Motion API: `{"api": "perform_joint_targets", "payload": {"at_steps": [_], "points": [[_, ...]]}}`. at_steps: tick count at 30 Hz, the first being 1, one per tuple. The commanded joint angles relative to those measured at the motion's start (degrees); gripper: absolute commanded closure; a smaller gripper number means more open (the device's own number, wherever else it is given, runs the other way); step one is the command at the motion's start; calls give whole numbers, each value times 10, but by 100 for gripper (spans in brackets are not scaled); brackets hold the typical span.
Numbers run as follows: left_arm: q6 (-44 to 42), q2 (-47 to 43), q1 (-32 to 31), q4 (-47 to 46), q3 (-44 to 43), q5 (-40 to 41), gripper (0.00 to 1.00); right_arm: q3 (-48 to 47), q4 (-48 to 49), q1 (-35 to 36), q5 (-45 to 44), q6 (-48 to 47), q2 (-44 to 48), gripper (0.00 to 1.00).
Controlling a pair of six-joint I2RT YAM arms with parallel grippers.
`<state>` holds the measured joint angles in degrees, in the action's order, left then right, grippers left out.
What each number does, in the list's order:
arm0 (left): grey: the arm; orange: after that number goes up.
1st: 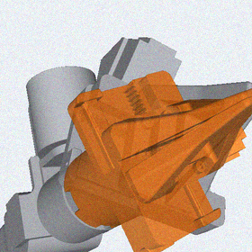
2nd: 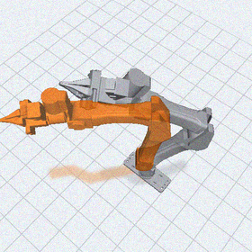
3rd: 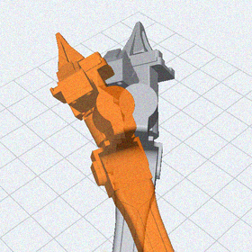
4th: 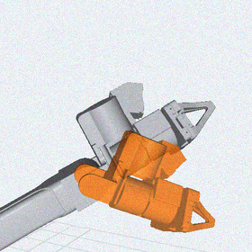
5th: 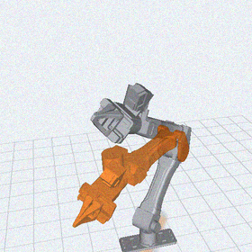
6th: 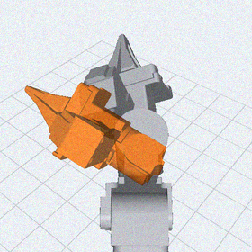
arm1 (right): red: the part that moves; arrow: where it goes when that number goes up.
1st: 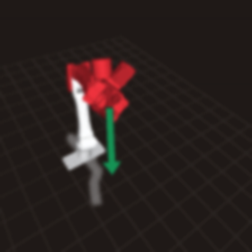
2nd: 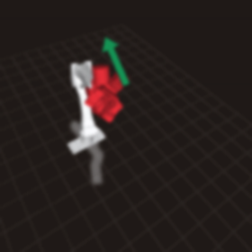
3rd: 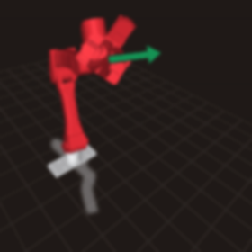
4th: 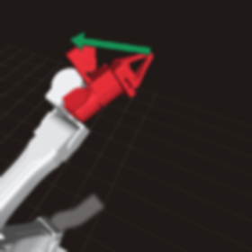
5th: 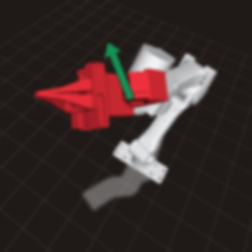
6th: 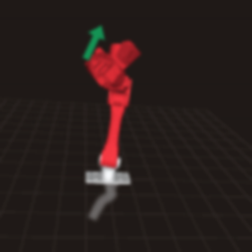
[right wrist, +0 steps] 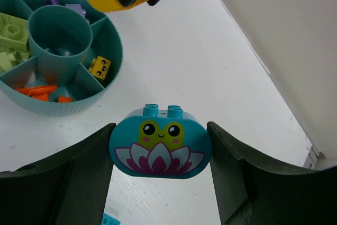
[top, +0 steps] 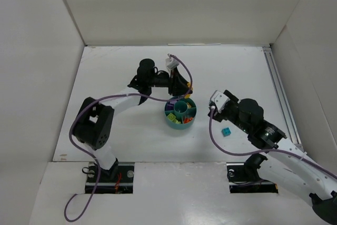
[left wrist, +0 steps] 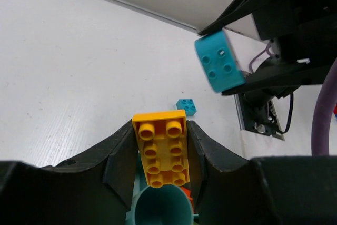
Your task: Sort the legos into containers by color
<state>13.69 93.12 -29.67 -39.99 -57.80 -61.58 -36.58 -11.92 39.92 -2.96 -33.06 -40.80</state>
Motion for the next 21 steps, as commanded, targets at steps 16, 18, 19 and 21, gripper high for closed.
{"api": "perform_joint_targets", "payload": {"at_steps": [16,18,19,21], "points": [[-38,112,-32,-55,-64,28,100,-11,-65,-176,-27,178,-138,47],[-46,121,-32,-47,-64,33,100,-11,-48,-189,-3,178,-166,47],[-46,121,-32,-47,-64,33,100,-11,-48,-196,9,178,-172,47],[-46,127,-32,-47,-64,33,100,-11,-36,-196,9,178,-180,46]]}}
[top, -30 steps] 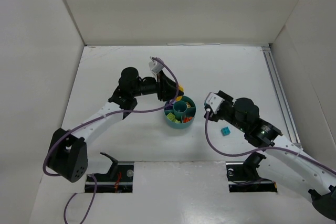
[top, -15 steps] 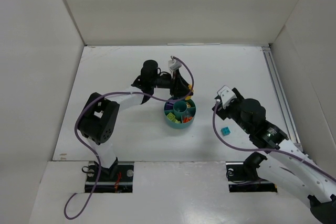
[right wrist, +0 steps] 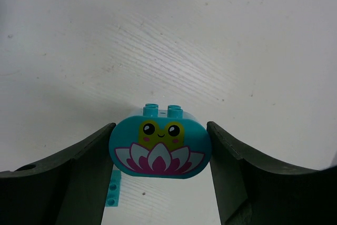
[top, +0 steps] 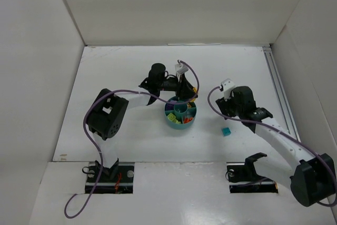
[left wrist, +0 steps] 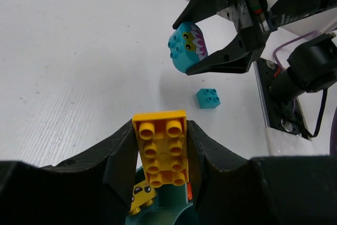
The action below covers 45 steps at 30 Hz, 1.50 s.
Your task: Sort the legos into containers by color
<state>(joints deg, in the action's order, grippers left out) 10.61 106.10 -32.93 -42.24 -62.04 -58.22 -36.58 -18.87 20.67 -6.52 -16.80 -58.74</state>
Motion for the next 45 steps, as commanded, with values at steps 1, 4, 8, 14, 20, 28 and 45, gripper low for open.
{"api": "perform_joint_targets", "payload": {"at_steps": [1,4,8,14,20,28,45], "points": [[-22,-3,1,-24,-22,-1,100,-11,34,-11,45,15,-7,45],[-28,-8,1,-24,-6,5,100,-11,34,-26,53,15,-26,39],[-28,-8,1,-24,7,5,100,-11,40,-37,73,15,-66,34],[-34,-19,-5,-29,26,5,100,-16,58,-49,98,15,-144,34],[-39,-31,-5,-29,45,5,100,-17,64,-60,98,20,-155,34],[-34,-48,-5,-29,62,18,73,-11,64,-70,103,20,-107,34],[-32,-154,-5,-12,86,42,14,-11,57,-58,168,-54,12,34]]}}
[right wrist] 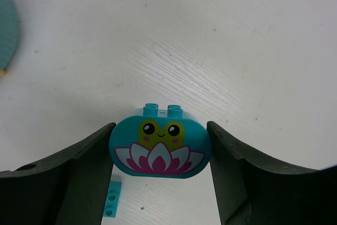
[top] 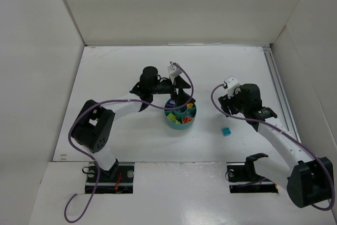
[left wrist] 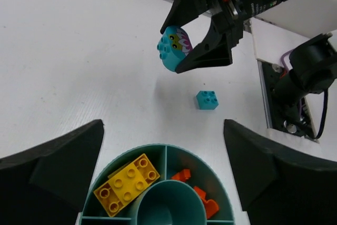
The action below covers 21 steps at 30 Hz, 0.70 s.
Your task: Sort the legos into containers by color
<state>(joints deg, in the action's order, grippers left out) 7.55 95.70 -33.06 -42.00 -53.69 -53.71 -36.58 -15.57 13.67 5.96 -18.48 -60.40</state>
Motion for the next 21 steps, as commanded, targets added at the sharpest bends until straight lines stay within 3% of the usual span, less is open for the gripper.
{"api": "perform_joint_targets", "payload": {"at_steps": [1,6,11,15,21], "points": [[4,-60,-3,-7,3,-3,0,-17,29,21,48,-56,49,34],[40,-141,16,6,24,47,0,-17,60,100,42,-89,101,34],[87,-237,38,22,90,105,0,-23,143,216,121,-158,101,34],[105,-356,38,70,168,233,0,-55,162,294,23,-178,50,36],[160,-473,38,167,217,368,0,-86,197,353,-35,-205,-31,36]]}}
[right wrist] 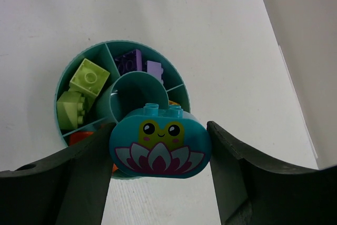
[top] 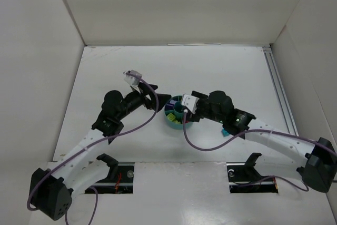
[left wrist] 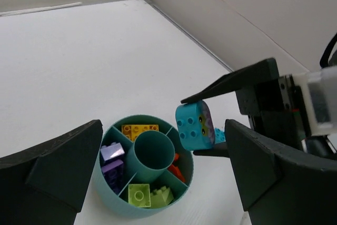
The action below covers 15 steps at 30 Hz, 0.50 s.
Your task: Sort the legos into containers by color
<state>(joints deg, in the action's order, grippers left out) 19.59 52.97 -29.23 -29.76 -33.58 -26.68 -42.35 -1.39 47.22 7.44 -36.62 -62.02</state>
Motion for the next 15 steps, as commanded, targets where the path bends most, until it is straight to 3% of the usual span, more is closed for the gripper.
{"api": "perform_joint_targets", "payload": {"at_steps": [1,6,15], "points": [[45,-58,0,57,21,108,0,-34,60,17,-62,-23,-29,36],[61,-122,0,112,49,145,0,-39,86,30,-97,-17,-57,36],[61,-156,0,138,62,157,0,-52,106,31,-90,-12,-100,36]]}}
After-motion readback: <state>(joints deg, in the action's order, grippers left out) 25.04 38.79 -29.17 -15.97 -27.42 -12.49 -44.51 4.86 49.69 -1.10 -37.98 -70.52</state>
